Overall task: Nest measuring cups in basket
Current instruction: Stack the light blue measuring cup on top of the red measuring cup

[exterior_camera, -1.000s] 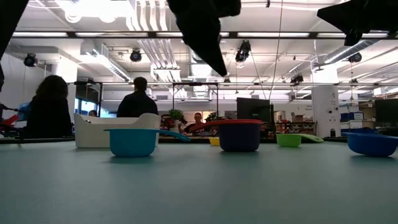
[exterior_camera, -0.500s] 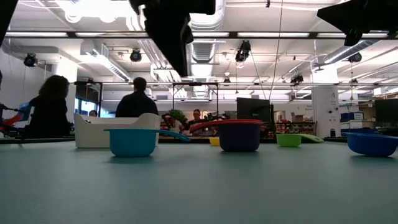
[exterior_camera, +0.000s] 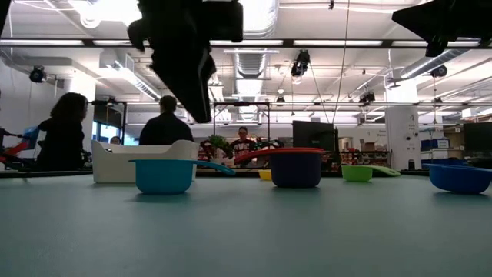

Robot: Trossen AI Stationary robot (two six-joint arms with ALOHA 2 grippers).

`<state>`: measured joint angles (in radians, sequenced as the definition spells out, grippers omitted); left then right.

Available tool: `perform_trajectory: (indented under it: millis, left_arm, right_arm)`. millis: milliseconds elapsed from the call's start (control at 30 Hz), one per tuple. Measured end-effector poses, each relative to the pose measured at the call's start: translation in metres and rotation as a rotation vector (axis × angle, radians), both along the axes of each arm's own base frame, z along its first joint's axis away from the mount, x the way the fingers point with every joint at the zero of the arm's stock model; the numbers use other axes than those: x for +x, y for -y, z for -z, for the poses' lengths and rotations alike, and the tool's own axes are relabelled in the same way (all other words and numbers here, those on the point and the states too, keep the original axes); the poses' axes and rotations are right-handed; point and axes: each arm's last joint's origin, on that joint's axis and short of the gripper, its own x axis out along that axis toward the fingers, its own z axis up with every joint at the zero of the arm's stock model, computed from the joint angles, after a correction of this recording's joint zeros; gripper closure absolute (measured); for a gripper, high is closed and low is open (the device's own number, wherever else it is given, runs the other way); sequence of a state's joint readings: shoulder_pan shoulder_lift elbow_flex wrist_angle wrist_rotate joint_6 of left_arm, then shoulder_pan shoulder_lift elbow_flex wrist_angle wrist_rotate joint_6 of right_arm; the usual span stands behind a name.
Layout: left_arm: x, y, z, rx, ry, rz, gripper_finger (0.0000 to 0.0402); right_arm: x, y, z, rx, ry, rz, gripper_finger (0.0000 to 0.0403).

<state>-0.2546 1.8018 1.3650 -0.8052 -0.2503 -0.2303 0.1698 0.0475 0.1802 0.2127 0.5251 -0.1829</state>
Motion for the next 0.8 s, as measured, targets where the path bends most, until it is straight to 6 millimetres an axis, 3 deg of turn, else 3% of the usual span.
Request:
perform_trajectory:
  millis: [233,400,600,800]
  left_arm:
    - [-0.013,-0.009,0.028,0.178,-0.024,-0.058,0.0234]
    - [-0.014,-0.013,0.032,0.240,0.014,-0.070,0.0290]
    - [-0.009,-0.030,0.032,0.284,0.029,-0.108,0.0389]
    - [-0.010,-0.047,0.043,0.283,0.024,-0.138,0.0391]
  right_arm:
    - [0.000,0.000,0.000,0.000,0.001,0.000,0.0394]
    - [0.000,0.000,0.000,-0.005,-0.002,0.002,0.0394]
    - [0.000,0.000,0.000,-0.021,-0.008,0.008,0.0394]
    - [0.000,0.000,0.000,-0.027,-0.012,0.009,0.0394]
